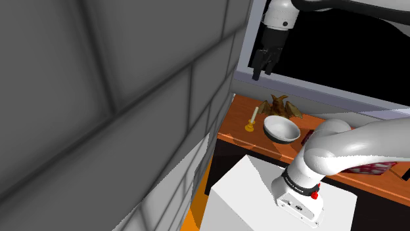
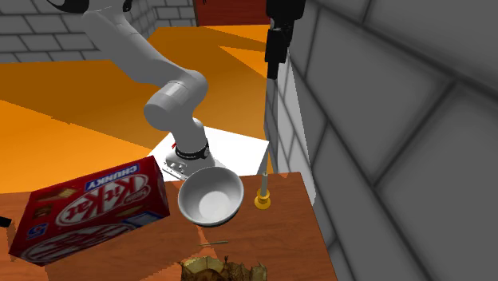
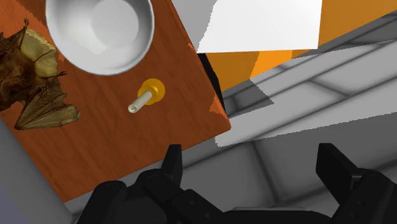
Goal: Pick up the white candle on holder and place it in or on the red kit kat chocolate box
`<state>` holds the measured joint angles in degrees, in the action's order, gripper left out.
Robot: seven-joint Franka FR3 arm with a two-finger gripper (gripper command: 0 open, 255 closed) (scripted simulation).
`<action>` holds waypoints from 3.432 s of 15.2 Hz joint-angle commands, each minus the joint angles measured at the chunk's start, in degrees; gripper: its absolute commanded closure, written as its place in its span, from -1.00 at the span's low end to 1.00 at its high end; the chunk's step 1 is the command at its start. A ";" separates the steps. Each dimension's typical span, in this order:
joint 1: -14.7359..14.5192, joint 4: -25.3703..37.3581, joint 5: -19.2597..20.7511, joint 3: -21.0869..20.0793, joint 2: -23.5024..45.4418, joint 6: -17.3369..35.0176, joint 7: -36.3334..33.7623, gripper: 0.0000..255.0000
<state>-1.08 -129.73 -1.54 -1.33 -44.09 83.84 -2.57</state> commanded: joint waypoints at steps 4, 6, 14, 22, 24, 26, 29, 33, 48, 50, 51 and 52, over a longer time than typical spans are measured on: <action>0.66 -7.96 1.77 2.37 -4.60 6.27 2.96 -1.00; 1.24 -12.92 3.06 4.14 -7.27 10.53 4.93 -1.00; 5.05 -29.79 9.32 13.26 -13.43 29.20 13.40 -1.00; 8.37 -38.76 14.61 22.60 -9.18 47.78 20.57 -1.00; 8.21 -39.52 14.86 23.04 -7.57 50.15 20.55 -1.00; 8.01 -40.21 15.09 23.49 -5.81 52.60 20.54 -1.00; 7.82 -40.71 15.26 23.85 -4.34 54.57 20.54 -1.00; 7.82 -40.70 15.26 23.86 -4.33 54.57 20.54 -1.00; 7.64 -39.13 14.72 23.10 -6.04 51.34 20.30 1.00; 7.50 -38.02 14.36 22.62 -7.01 49.29 20.15 1.00; 7.42 -37.44 14.17 22.38 -7.45 48.29 20.08 1.00; 7.34 -36.85 13.99 22.15 -7.85 47.31 20.01 1.00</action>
<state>6.40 -167.20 12.66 21.09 -51.58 132.16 17.56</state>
